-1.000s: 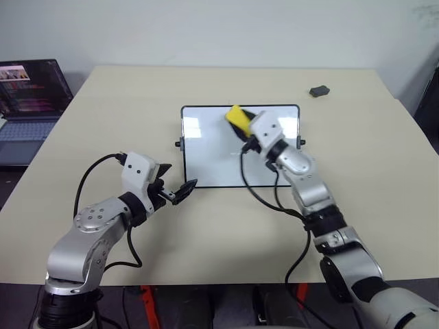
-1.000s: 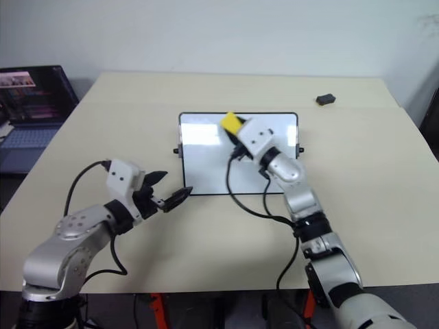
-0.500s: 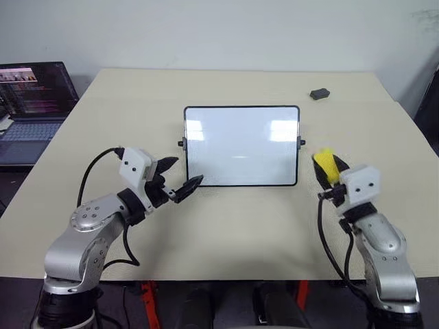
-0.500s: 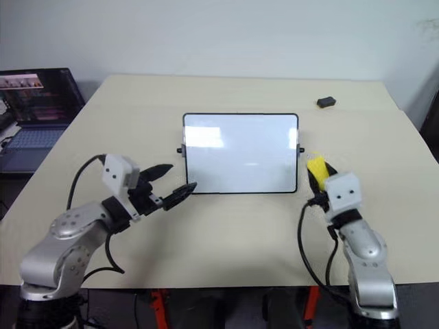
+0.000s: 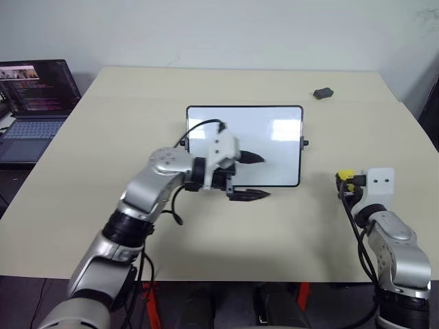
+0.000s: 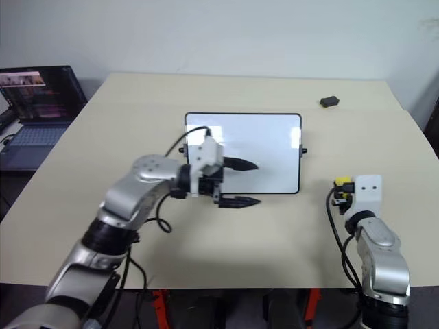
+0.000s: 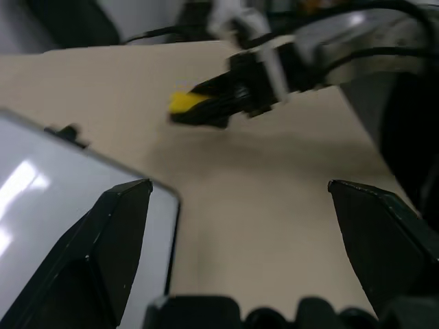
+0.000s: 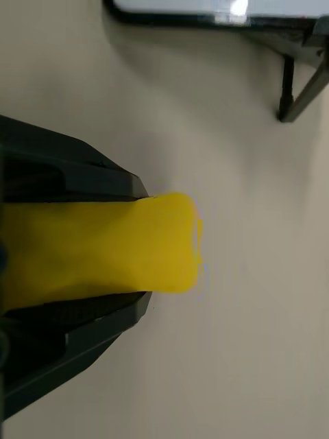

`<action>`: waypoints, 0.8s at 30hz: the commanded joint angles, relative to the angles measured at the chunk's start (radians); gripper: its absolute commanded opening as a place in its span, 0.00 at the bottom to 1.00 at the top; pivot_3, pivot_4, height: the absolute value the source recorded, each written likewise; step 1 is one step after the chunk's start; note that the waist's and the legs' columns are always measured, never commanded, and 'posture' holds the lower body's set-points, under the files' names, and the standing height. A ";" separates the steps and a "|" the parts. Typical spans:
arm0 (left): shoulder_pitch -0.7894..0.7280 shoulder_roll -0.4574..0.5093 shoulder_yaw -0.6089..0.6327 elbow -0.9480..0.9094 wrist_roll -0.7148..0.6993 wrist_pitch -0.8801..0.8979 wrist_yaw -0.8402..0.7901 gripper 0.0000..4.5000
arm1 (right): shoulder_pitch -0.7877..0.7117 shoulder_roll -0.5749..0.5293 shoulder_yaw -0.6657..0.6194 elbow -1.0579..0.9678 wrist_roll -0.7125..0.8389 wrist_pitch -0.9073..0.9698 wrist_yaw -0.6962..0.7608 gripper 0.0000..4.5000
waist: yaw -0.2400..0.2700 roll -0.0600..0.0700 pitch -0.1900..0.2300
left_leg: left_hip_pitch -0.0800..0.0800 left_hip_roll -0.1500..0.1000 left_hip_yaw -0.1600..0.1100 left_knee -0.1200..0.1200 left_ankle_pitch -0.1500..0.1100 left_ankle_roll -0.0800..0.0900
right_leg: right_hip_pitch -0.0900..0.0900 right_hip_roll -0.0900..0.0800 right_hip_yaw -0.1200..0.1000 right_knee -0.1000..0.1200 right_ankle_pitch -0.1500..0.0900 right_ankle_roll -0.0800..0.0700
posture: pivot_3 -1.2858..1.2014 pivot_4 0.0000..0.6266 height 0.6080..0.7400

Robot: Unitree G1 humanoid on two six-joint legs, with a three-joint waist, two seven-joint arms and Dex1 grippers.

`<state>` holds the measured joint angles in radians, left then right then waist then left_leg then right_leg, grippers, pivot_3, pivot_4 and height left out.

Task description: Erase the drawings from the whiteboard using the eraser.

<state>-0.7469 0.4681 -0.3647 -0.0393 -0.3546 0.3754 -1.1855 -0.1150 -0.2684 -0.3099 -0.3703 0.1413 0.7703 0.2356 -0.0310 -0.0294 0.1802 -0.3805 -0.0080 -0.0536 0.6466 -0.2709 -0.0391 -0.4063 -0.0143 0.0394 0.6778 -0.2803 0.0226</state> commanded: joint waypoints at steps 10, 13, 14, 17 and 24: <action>-0.014 -0.045 -0.055 -0.003 0.076 -0.091 -0.094 1.00 | 0.003 -0.023 -0.026 -0.027 0.054 0.065 -0.021 0.29 | -0.003 0.000 0.000 | 0.001 0.000 0.000 0.002 0.000 0.000 | 0.000 0.003 0.001 0.002 0.000 0.000 | 0.52 0.24 1.00; -0.007 -0.045 -0.053 0.005 0.090 -0.101 -0.088 1.00 | -0.015 -0.012 -0.046 -0.004 0.072 0.061 -0.029 0.45 | -0.003 0.000 0.000 | 0.001 0.000 0.000 0.002 0.000 0.000 | 0.000 0.003 0.001 0.002 0.000 0.000 | 0.52 0.24 1.00; -0.006 -0.046 -0.049 0.010 0.093 -0.102 -0.083 1.00 | -0.017 -0.016 -0.046 0.002 0.073 0.059 -0.028 0.50 | -0.002 0.000 0.000 | 0.001 0.000 0.000 0.002 0.000 0.000 | 0.000 0.004 0.001 0.002 0.000 0.000 | 0.52 0.24 1.00; 0.000 -0.046 -0.038 0.015 0.100 -0.101 -0.070 1.00 | -0.021 -0.028 -0.043 0.016 0.077 0.054 -0.024 0.74 | -0.001 0.000 0.000 | 0.000 0.000 0.000 0.002 0.000 0.000 | 0.000 0.004 0.001 0.002 0.000 0.000 | 0.52 0.24 1.00; 0.090 -0.014 0.078 -0.066 0.077 -0.044 0.065 1.00 | -0.048 -0.014 -0.031 -0.028 0.087 -0.137 -0.021 0.98 | -0.006 0.001 0.000 | 0.001 0.001 0.000 0.002 0.000 0.000 | 0.000 0.003 0.001 0.003 0.000 0.000 | 0.52 0.24 1.00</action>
<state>-0.6730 0.4441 -0.3674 -0.0459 -0.2585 0.3100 -1.1848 -0.1389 -0.2854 -0.3318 -0.3268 0.2183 0.7345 0.2137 -0.0373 -0.0285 0.1801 -0.3794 -0.0067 -0.0536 0.6484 -0.2709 -0.0386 -0.4065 -0.0109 0.0406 0.6805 -0.2801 0.0228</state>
